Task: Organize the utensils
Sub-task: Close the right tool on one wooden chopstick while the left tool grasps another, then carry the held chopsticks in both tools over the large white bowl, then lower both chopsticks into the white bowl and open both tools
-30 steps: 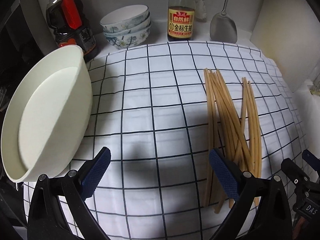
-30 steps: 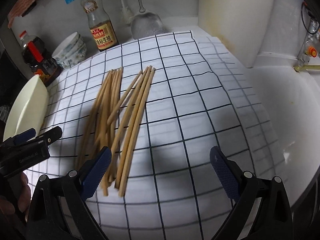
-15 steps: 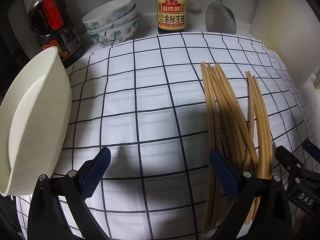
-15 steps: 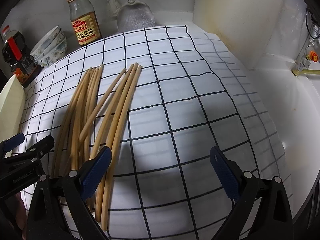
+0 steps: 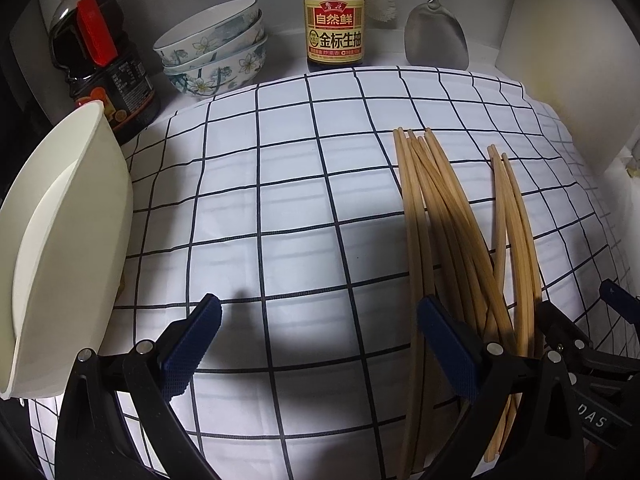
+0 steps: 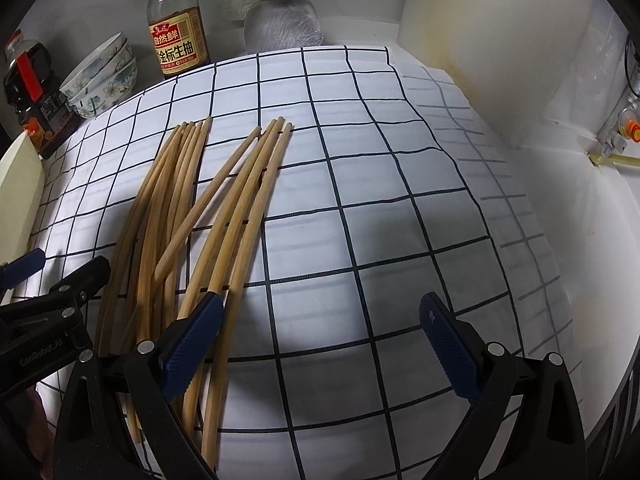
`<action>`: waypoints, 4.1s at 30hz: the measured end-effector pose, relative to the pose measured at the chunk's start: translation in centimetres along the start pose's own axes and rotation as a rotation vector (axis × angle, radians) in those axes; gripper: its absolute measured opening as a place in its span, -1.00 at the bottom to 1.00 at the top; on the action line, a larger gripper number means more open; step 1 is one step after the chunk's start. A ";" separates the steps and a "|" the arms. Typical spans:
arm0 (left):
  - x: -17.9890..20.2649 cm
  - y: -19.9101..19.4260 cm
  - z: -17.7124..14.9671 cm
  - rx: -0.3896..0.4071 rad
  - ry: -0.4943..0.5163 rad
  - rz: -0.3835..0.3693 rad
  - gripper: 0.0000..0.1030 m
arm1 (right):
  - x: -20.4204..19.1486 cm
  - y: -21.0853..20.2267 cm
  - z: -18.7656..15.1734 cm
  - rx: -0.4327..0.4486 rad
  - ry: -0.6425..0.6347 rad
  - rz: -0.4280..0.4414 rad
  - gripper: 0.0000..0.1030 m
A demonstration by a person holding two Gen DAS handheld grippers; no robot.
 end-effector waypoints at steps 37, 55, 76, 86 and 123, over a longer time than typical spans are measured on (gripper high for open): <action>0.8 -1.8 -0.4 -0.055 -0.005 -0.157 -0.86 | -1.3 -1.4 0.7 -0.003 -0.013 0.160 -0.88; -13.4 -9.2 1.9 0.058 -0.165 -0.117 -0.86 | -15.4 -8.3 5.9 0.074 -0.171 0.345 -0.88; -31.2 0.3 0.3 -0.062 -0.395 0.050 -0.86 | -37.3 2.2 7.0 -0.148 -0.345 0.531 -0.88; -31.2 3.6 -1.0 -0.123 -0.363 0.038 -0.86 | -37.9 6.0 6.3 -0.227 -0.307 0.495 -0.88; -32.8 -0.5 -1.2 -0.032 -0.356 0.128 0.38 | -36.8 1.6 6.3 -0.114 -0.307 0.450 -0.40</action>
Point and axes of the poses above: each gripper's, at about its wrist camera, not at the fingertips, and y roughly the way its jaws point, x to its right, z to its top, the point moved 5 cm from there along y, roughly the way its jaws point, and after that the axes turned 15 degrees about z, right-handed, at the moved point
